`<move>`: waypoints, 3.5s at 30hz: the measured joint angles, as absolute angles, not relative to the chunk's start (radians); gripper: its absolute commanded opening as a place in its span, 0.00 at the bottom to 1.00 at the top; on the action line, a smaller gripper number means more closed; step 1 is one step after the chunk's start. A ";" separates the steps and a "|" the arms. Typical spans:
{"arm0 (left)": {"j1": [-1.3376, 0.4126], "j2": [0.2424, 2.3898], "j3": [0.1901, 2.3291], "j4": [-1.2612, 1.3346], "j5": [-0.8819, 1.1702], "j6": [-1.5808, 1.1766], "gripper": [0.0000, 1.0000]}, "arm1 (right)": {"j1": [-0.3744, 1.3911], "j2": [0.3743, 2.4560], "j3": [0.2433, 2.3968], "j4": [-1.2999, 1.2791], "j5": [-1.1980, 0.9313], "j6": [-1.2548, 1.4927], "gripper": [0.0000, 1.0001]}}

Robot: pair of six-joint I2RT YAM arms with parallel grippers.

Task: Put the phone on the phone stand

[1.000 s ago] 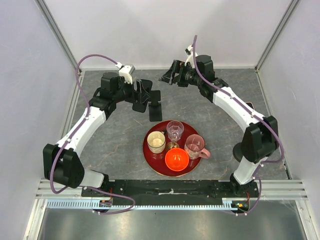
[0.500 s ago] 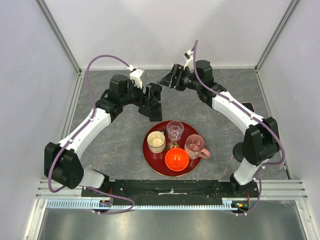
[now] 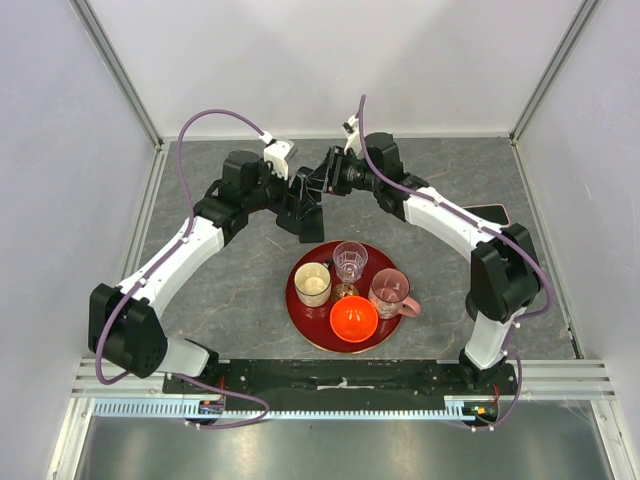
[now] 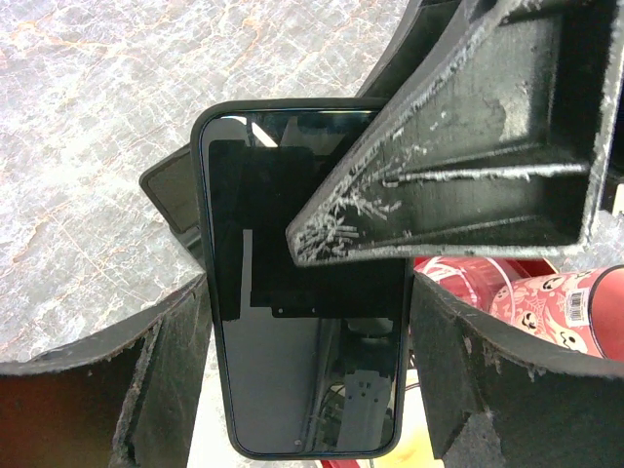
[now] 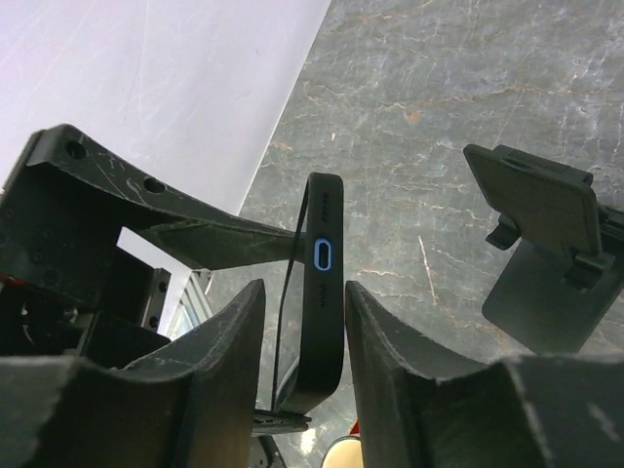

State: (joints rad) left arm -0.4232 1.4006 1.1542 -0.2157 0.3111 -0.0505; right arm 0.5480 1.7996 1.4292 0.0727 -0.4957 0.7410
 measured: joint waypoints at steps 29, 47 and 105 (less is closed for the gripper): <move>-0.394 1.214 1.022 0.110 0.492 -0.236 0.93 | 0.189 1.435 0.862 0.764 -0.513 0.998 0.00; -0.384 1.271 0.778 0.846 0.790 -0.760 0.71 | 0.345 1.483 0.815 1.217 -0.550 1.220 0.00; -0.375 1.301 1.171 -0.339 0.979 0.149 0.02 | 0.448 1.412 1.196 -0.234 -0.955 -0.199 0.69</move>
State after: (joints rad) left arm -0.3748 1.3010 1.1713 -0.3386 0.9787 0.1490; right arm 0.4480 1.4117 1.1961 -0.2340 -0.9554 -0.1993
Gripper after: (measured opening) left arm 0.200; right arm 0.832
